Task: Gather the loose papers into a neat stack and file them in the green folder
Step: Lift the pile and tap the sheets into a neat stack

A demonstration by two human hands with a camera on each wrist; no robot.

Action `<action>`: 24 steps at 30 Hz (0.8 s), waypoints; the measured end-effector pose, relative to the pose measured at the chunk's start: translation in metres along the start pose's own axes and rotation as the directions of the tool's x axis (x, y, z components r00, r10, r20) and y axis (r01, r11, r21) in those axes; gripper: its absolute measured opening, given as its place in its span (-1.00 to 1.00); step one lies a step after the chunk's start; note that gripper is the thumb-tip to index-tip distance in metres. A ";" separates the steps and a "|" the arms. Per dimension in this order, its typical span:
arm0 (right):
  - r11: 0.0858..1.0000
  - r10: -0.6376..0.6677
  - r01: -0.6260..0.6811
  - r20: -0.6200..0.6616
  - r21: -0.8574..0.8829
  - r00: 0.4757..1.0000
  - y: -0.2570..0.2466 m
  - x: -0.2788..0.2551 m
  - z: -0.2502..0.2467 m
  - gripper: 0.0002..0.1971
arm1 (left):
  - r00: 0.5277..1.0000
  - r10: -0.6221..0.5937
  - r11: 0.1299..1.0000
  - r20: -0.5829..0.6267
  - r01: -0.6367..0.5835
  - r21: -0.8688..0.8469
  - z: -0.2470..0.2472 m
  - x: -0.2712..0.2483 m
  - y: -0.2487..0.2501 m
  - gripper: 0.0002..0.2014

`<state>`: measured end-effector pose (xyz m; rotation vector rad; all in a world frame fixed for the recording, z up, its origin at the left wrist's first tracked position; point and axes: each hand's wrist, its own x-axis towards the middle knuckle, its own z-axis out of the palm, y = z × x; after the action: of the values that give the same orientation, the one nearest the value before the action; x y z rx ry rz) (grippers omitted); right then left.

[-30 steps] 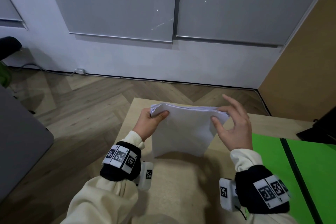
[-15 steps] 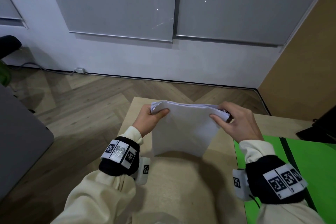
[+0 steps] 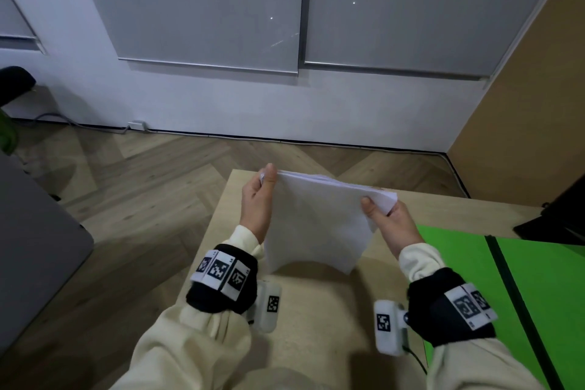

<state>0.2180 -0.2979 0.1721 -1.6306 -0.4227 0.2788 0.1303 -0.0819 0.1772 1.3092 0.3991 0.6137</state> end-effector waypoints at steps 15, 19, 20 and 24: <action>0.999 0.054 -0.054 -0.182 0.009 0.982 0.007 -0.014 0.002 -0.85 | 0.942 -0.135 0.972 0.307 0.067 0.224 -0.010 -0.013 -0.010 -0.66; 0.995 -0.062 0.077 -0.229 0.058 0.972 -0.007 -0.015 0.000 -0.82 | 0.947 -0.057 0.986 0.317 0.002 0.169 -0.004 -0.014 0.009 -0.81; 0.993 -0.076 0.093 -0.211 0.069 0.975 -0.006 -0.016 -0.003 -0.78 | 0.938 -0.051 0.984 0.343 -0.011 0.176 -0.006 -0.015 0.010 -0.81; 0.999 0.046 -0.042 -0.150 0.033 0.988 0.020 -0.022 -0.003 -0.80 | 0.904 -0.185 0.964 0.386 0.091 0.250 -0.010 -0.020 -0.011 -0.72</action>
<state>0.2019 -0.3110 0.1511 -1.6205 -0.2665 0.1921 0.1108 -0.0878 0.1626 1.5703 0.2180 0.1649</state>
